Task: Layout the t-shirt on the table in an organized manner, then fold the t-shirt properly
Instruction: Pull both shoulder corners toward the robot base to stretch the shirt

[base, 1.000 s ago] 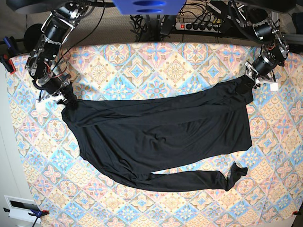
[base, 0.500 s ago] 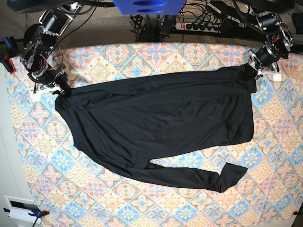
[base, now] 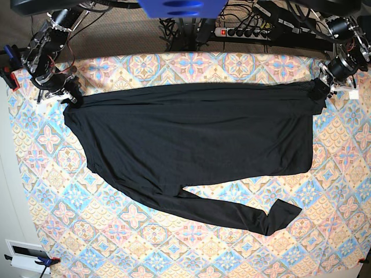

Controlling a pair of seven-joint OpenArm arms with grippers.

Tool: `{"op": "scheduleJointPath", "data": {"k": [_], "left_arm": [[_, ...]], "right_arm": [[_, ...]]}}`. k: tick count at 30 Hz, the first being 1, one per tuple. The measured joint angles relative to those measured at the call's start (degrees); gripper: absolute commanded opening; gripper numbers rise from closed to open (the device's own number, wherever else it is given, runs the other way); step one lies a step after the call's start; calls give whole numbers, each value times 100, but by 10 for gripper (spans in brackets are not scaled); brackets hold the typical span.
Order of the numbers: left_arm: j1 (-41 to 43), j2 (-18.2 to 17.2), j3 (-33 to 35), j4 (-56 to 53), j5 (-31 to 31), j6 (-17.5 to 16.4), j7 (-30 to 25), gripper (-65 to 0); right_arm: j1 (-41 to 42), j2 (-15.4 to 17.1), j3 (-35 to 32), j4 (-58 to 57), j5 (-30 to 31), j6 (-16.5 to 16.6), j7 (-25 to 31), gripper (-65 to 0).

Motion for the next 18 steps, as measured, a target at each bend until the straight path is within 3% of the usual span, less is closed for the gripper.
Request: {"op": "scheduleJointPath", "data": {"k": [14,18], "left_arm": [[264,2,11,0,-24,-2,48,-650],[278,13,11,0,-15,-7,151,-650]], "right_arm": [[-463,-20,330,216,157,57,-2,-650],[-651,-17,326,267,581,-20,-13,-650]]}}
